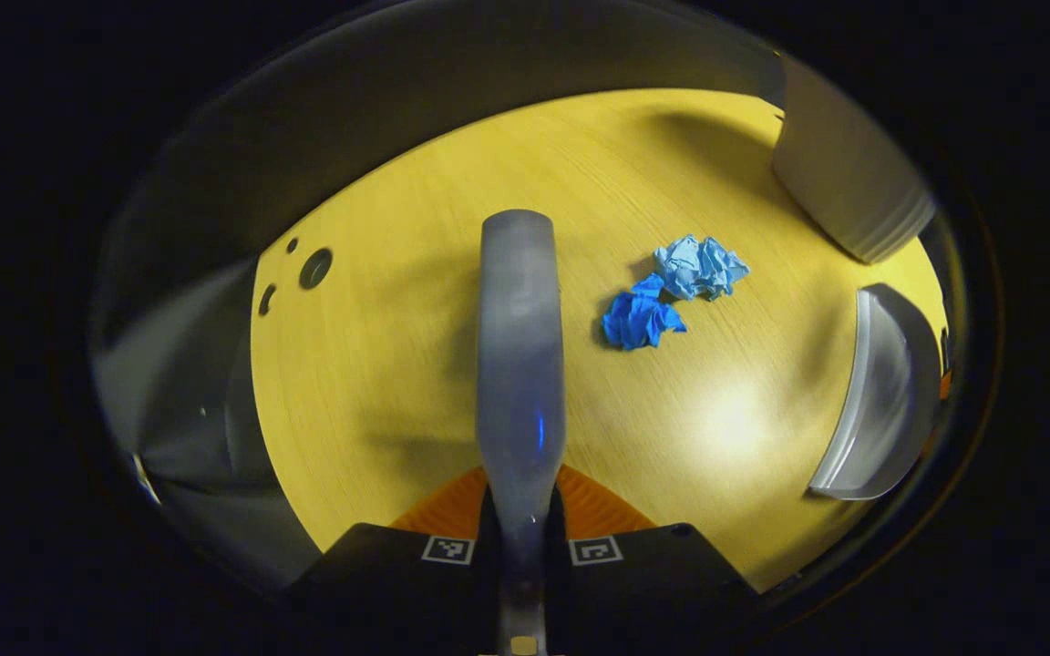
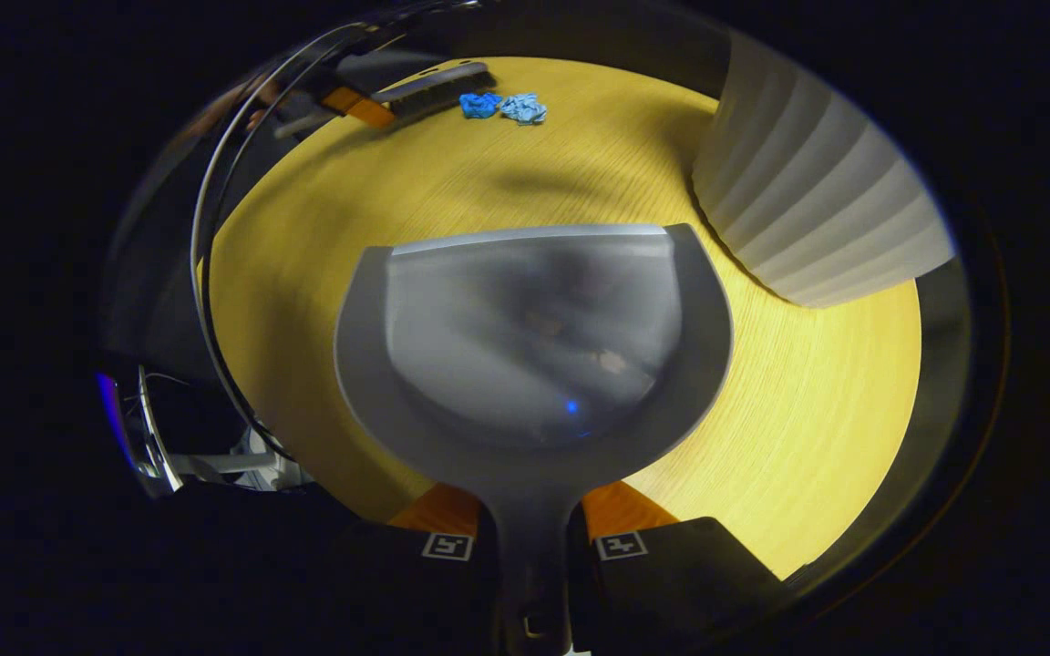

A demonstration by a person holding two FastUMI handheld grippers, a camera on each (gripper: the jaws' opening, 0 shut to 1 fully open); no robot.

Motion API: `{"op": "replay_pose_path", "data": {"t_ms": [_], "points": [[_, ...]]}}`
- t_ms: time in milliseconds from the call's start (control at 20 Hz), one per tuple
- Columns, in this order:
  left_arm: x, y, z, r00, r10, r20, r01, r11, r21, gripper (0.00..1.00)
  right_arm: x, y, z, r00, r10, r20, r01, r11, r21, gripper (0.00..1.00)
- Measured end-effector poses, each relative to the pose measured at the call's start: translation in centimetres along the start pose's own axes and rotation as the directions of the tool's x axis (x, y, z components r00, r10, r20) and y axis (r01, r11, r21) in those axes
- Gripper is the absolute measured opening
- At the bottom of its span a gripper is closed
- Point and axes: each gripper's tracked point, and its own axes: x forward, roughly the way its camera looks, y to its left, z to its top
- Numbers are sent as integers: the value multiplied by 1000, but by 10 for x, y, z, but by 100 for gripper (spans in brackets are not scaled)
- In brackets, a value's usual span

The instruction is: Pick up the small broom and dustpan from the desktop, sweep the trash into the dustpan with the broom, and then empty the trash into the garbage bin.

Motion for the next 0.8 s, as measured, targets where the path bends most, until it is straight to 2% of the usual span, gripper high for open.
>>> {"op": "replay_pose_path", "data": {"t_ms": [150, 200, 250, 350, 550, 800], "points": [[11, 2, 24, 1000, 25, 0, -25, 988, 151, 24, 0, -3, 1, 1000, 23, -3, -23, 1000, 7, 34], [13, -1, 31, 1000, 20, 4, -20, 982, 186, 19, 1, -5, 2, 1000, 29, -3, -29, 1000, 8, 34], [13, -4, 37, 1000, 15, 6, -16, 975, 221, 24, 1, -6, 2, 999, 33, -2, -33, 999, 8, 34], [15, -9, 42, 1000, 2, 1, -2, 960, 279, 24, 4, -8, 4, 999, 39, -5, -39, 999, 3, 34], [11, -23, 43, 998, -56, -4, 54, 934, 353, 24, 8, -11, 4, 999, 39, -5, -39, 999, -7, 34], [13, -43, 34, 986, -168, 9, 150, 903, 402, 24, 12, -11, 5, 999, 46, -19, -46, 999, -22, 34]]}}
